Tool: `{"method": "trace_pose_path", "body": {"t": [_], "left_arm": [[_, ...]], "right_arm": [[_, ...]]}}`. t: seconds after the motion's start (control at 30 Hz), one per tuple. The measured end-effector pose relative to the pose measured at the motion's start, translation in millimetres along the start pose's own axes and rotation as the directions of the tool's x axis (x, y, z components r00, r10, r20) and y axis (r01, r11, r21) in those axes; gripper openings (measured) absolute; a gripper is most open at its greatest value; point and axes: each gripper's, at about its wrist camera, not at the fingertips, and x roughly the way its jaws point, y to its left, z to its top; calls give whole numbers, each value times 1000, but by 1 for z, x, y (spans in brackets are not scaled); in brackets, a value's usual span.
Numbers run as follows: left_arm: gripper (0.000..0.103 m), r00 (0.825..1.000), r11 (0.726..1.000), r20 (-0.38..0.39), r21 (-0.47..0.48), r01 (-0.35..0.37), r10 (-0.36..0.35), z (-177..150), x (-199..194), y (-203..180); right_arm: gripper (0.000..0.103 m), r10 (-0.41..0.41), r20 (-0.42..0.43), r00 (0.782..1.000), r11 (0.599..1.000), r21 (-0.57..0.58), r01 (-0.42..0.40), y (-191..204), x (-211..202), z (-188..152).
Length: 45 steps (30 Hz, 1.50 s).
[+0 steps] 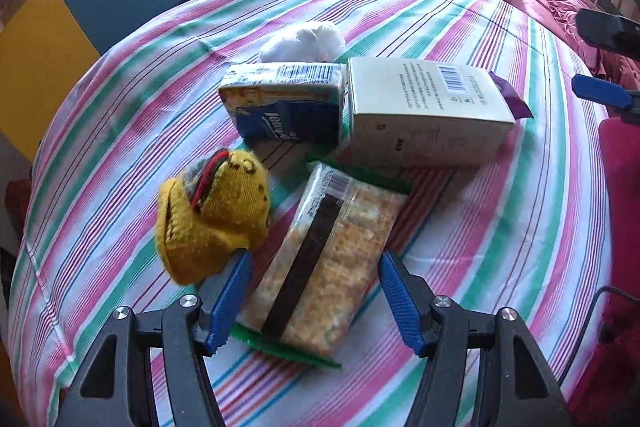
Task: Organize objects
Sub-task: 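Grasp the cracker packet with the left tool while the right tool grasps the second purple packet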
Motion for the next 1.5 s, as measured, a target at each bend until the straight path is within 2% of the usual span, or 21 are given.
{"method": "trace_pose_path", "body": {"t": [0.03, 0.1, 0.13, 0.2, 0.3, 0.37, 0.5, 0.6, 0.7, 0.73, 0.83, 0.9, 0.93, 1.0, 1.1, 1.17, 1.23, 1.3, 1.37, 1.43, 1.5], "left_arm": [[66, 1000, 1000, -10, -4, 2, -2, 2, 4, 0], [47, 1000, 999, -19, -37, 22, -23, 1, 9, 1], [43, 999, 997, -10, -62, 49, -50, -1, 8, 3], [42, 1000, 995, -9, -91, 28, -29, -9, 2, 2], [42, 996, 982, 25, -170, 86, -83, -26, -18, 1], [42, 997, 979, 55, -192, 71, -61, -39, -35, -5], [42, 991, 972, 121, -216, 88, -62, -63, -70, -21], [42, 981, 960, 170, -247, 130, -89, -78, -94, -26], [42, 975, 952, 198, -268, 151, -99, -89, -110, -29], [42, 974, 949, 202, -274, 155, -101, -95, -115, -29], [42, 970, 943, 215, -285, 170, -110, -114, -131, -28], [42, 967, 941, 230, -288, 177, -112, -126, -141, -27], [42, 965, 938, 238, -293, 183, -114, -132, -146, -25], [42, 960, 928, 249, -312, 203, -127, -143, -151, -22], [42, 957, 921, 262, -329, 211, -126, -157, -158, -20], [42, 956, 917, 268, -338, 211, -121, -164, -162, -19], [42, 956, 910, 270, -355, 212, -118, -172, -165, -16], [42, 956, 903, 272, -375, 209, -109, -178, -167, -12], [42, 957, 891, 270, -401, 211, -105, -184, -168, -6], [42, 959, 875, 267, -436, 209, -96, -191, -169, 1], [42, 961, 861, 261, -465, 206, -89, -197, -169, 6]], "right_arm": [[90, 0, -1, 1000, 1000, -1, 0, 0, 0, 0], [90, -3, 0, 1000, 1000, -3, 3, 1, 0, 0], [90, -5, 1, 1000, 1000, -3, 5, 0, 0, 0], [90, -7, 7, 1000, 1000, 2, 7, 0, -1, 0], [90, -13, 4, 1000, 1000, 12, 13, -3, 0, 1], [90, -18, 1, 1000, 1000, 21, 18, -4, 1, 1], [89, -35, 2, 999, 998, 52, 35, -9, 2, 3], [87, -53, -2, 999, 995, 83, 53, -15, 3, 4], [81, -81, -32, 996, 991, 103, 84, -20, 8, 5], [75, -97, -48, 994, 990, 100, 101, -20, 10, 6], [64, -182, -125, 975, 983, 15, 185, -15, 22, 12], [63, -256, -184, 949, 961, -151, 230, -1, 32, 18], [63, -296, -195, 935, 935, -258, 243, 8, 36, 20], [63, -365, -173, 915, 851, -461, 253, 25, 43, 18], [63, -429, -136, 893, 675, -706, 217, 43, 56, 6], [64, -486, -117, 866, 557, -805, 204, 47, 70, -4], [64, -521, -103, 847, 479, -857, 191, 47, 80, -10], [64, -546, -94, 833, 434, -882, 185, 47, 91, -10], [68, -543, -84, 835, 401, -900, 170, 47, 99, -10], [69, -548, -86, 832, 385, -909, 159, 47, 108, -9], [63, -554, -106, 826, 387, -911, 143, 44, 118, -9]]}}
